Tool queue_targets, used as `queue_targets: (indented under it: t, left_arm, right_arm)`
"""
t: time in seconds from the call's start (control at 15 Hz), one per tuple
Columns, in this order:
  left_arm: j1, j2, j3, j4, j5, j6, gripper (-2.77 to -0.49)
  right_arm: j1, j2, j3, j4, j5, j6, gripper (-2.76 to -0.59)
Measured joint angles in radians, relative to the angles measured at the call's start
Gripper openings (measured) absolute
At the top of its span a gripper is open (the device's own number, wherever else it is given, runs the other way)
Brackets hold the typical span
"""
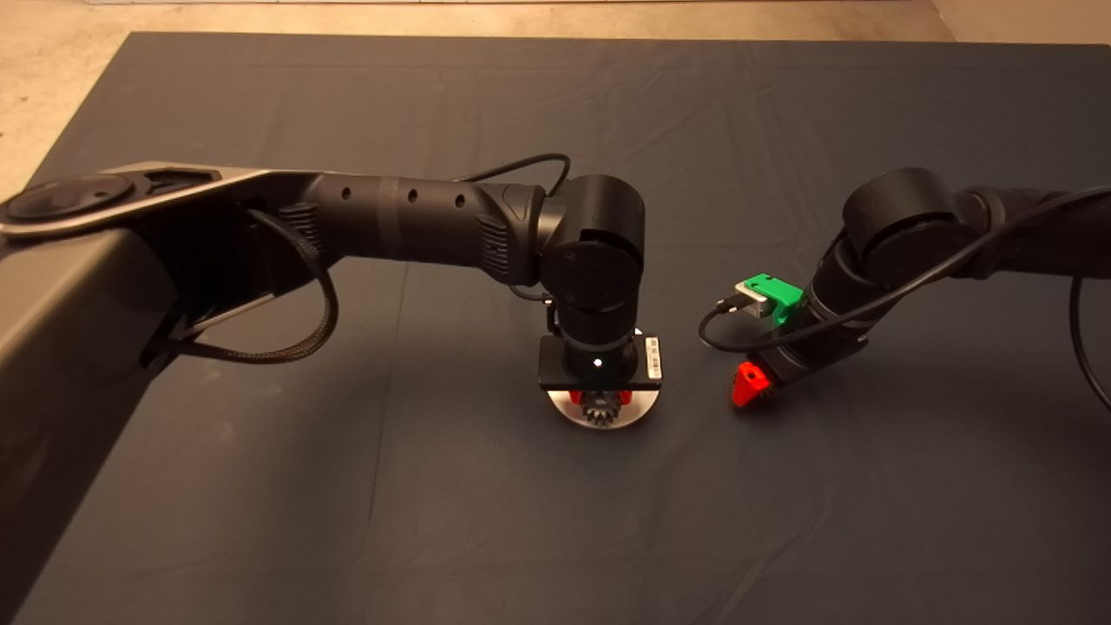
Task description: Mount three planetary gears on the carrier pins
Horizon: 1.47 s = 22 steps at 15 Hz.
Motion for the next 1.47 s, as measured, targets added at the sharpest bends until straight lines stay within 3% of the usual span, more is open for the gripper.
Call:
queue_targets:
  t: [0.47, 0.67, 1.07, 1.13, 1.33, 1.47]
  left_arm:
    - [0.003, -0.001, 0.038, 0.031, 0.008, -0.016, -2.35]
    - [0.004, 0.0, 0.092, 0.03, 0.018, -0.05, -2.35]
    - [0.004, -0.001, 0.093, 0.032, 0.035, -0.056, -2.35]
    - [0.004, 0.0, 0.093, 0.041, 0.036, -0.056, -2.35]
    - [0.004, -0.001, 0.093, 0.102, 0.052, -0.056, -2.35]
    - [0.004, -0.001, 0.095, 0.114, 0.053, -0.056, -2.35]
  right_arm:
    - [0.0, 0.0, 0.0, 0.0, 0.0, 0.0, -0.6]
    - [0.0, 0.0, 0.0, 0.0, 0.0, 0.0, -0.6]
    - [0.0, 0.0, 0.0, 0.0, 0.0, 0.0, -0.6]
    - [0.0, 0.0, 0.0, 0.0, 0.0, 0.0, -0.6]
    - [0.0, 0.0, 0.0, 0.0, 0.0, 0.0, -0.6]
    - [0.0, -0.006, 0.0, 0.0, 0.0, 0.0, -0.6]
